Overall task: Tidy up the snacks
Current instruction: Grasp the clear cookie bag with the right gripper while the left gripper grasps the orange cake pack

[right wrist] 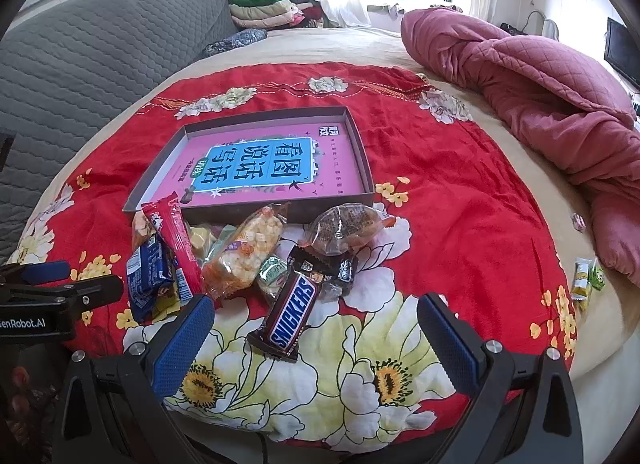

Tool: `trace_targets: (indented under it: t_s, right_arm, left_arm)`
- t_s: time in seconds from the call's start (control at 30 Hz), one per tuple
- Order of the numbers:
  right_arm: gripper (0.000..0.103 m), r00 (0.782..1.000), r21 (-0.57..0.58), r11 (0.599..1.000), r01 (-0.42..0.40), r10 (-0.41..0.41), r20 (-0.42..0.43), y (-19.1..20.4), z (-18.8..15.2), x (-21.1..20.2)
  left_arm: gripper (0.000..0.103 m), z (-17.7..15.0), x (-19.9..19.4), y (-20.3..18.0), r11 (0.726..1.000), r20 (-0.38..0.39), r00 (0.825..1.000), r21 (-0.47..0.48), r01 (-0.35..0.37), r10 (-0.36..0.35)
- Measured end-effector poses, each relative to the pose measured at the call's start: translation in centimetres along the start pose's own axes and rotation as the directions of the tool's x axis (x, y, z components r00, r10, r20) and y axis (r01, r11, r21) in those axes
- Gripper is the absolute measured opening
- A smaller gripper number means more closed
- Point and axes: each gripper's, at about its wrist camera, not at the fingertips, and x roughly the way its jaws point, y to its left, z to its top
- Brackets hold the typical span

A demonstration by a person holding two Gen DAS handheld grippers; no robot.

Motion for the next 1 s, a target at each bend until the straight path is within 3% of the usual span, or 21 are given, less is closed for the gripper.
trace_targets:
  t_s: [0.5, 0.7, 0.83, 1.0]
  right_arm:
    - [0.102, 1.0, 0.045, 0.999, -0.005, 0.005, 0.012, -0.9, 0.4, 0.6]
    - [0.102, 1.0, 0.075, 0.997, -0.01, 0.008, 0.027, -1.6, 0.6, 1.0]
    - [0.102, 0.999, 0.094, 0.995, -0.015, 0.011, 0.033, -2.1, 0.6, 1.5]
    - [0.102, 0.999, 0.119, 0.993, -0.02, 0.016, 0.028, -2.7, 0.6, 2.1]
  left_arm:
    - [0.102, 1.2, 1.4, 4.1, 0.994, -0.018, 1.0, -0.11, 0.022, -0.024]
    - [0.102, 2.2, 2.6, 4.8, 0.995, -0.011, 0.999, -0.094, 0.042, -0.043]
    - [0.102, 2.8, 3.2, 4.6, 0.989, -0.008, 0.994, -0.101, 0.111, -0.112]
    - [0.102, 3.8, 3.8, 4.0, 0.987, 0.023, 0.989, -0.073, 0.146, -0.145]
